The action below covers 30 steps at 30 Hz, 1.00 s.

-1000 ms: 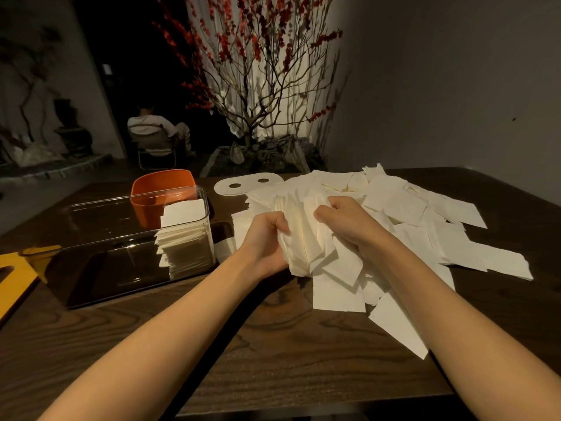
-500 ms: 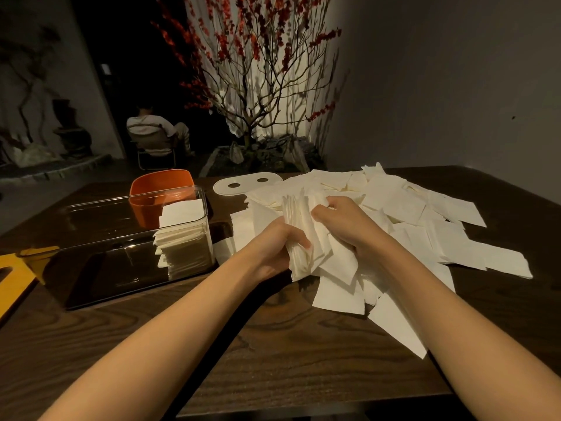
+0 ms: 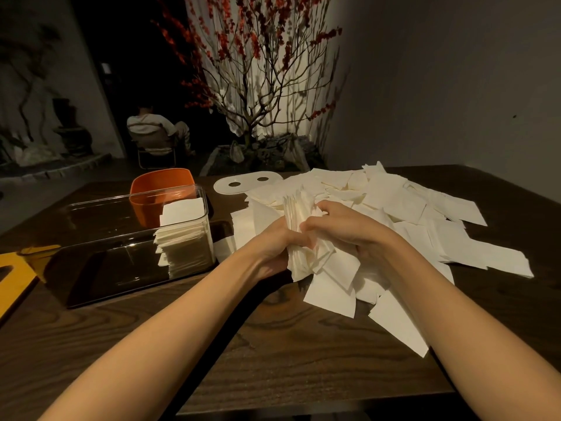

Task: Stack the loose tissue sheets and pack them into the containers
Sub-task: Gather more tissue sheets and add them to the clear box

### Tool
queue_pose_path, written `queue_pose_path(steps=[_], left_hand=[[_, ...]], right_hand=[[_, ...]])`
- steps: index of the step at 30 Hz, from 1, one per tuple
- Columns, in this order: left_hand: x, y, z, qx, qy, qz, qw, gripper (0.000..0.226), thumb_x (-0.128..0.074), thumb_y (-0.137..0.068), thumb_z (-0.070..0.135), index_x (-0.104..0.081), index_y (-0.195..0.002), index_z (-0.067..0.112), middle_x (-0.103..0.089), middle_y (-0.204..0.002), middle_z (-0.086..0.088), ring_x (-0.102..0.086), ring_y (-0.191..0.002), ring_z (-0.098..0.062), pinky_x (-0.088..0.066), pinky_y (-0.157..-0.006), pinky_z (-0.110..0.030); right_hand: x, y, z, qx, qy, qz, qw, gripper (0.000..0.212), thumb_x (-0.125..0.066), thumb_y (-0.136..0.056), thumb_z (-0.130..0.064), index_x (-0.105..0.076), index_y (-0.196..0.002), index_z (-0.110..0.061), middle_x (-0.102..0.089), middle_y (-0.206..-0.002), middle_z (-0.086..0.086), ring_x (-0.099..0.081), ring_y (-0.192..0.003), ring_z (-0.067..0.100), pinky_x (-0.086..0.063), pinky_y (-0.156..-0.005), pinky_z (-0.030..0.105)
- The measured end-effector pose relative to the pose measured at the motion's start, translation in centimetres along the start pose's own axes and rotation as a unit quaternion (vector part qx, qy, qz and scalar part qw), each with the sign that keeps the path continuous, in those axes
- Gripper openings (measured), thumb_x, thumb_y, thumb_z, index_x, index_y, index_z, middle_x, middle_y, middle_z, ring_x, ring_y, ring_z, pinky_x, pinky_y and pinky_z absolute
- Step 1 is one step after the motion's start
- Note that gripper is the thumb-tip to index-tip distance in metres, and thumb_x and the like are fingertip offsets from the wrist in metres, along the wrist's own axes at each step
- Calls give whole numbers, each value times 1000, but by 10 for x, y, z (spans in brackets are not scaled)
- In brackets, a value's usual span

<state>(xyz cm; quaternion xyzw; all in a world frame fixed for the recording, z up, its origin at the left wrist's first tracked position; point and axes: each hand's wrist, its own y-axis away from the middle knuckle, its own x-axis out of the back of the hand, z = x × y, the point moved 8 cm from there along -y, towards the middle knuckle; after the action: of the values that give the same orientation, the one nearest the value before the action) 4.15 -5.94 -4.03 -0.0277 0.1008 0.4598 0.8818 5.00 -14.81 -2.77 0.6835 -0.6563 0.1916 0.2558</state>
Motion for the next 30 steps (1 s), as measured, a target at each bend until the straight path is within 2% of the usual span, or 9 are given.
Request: queue_pose_path(steps=[2,4,7,12,16,20,23,26,30], left_hand=[[-1,1,-1,9,-7,5,1000,49,-43,-85,-23,-53,-95,23,-64,-84,-4,-69,-64,-9,-55,-57,-22],[-1,3,-2,27,11,13,1000,40,-47,-87,-17,-54,-95,21,-64,-82,-5,-67,-67,-13,-55,-59,-24],[-2,6,-5,66,101,9,993,24,-43,-91,-7,-58,-96,11,-70,-71,-8,-63,-73,-19,-52,-71,-32],[3,7,-8,87,176,14,980,39,-23,-89,-7,-57,-95,11,-72,-70,-12,-59,-86,-29,-48,-79,-41],[12,4,-11,99,199,46,974,36,-26,-90,1,-57,-104,10,-68,-91,-16,-58,-96,-33,-47,-88,-45],[17,6,-10,119,146,95,977,16,-38,-95,9,-53,-95,11,-69,-72,-13,-59,-85,-28,-48,-75,-40],[20,8,-10,126,107,121,979,9,-45,-96,13,-53,-91,13,-63,-73,-12,-60,-78,-24,-49,-66,-35],[18,6,-10,116,119,108,980,18,-47,-98,22,-62,-92,12,-71,-71,-11,-65,-82,-26,-52,-75,-38],[19,3,-11,113,139,97,979,27,-54,-94,37,-66,-99,14,-73,-85,-13,-68,-84,-28,-51,-84,-41]], right_hand=[[0,-1,0,8,-7,1,1000,19,-61,-87,-28,-53,-100,-18,-57,-93,0,-58,-88,16,-50,-78,31],[0,-1,1,9,-18,5,1000,12,-59,-88,-26,-56,-97,-19,-59,-91,0,-59,-82,14,-49,-71,28],[2,-2,8,-12,-29,12,999,33,-58,-88,-29,-52,-116,-14,-61,-101,3,-62,-91,20,-53,-75,34],[3,-1,15,-58,-54,2,997,41,-58,-89,-32,-44,-125,-19,-59,-111,4,-61,-97,22,-54,-81,34],[5,4,10,-43,-59,-5,997,27,-56,-90,-27,-50,-114,-18,-60,-97,3,-61,-87,19,-50,-71,29],[5,8,2,5,-35,6,999,11,-55,-90,-21,-56,-100,-18,-61,-91,3,-59,-81,17,-46,-72,29],[0,8,-4,30,-11,4,999,16,-56,-89,-21,-57,-104,-15,-62,-95,3,-59,-83,16,-45,-72,28],[-3,10,-9,36,-24,-15,999,3,-55,-93,-22,-55,-92,-25,-59,-85,-7,-57,-74,7,-43,-61,18],[1,12,-7,24,-22,-12,999,13,-54,-94,-27,-59,-86,-19,-59,-76,-4,-57,-64,7,-41,-50,15]])
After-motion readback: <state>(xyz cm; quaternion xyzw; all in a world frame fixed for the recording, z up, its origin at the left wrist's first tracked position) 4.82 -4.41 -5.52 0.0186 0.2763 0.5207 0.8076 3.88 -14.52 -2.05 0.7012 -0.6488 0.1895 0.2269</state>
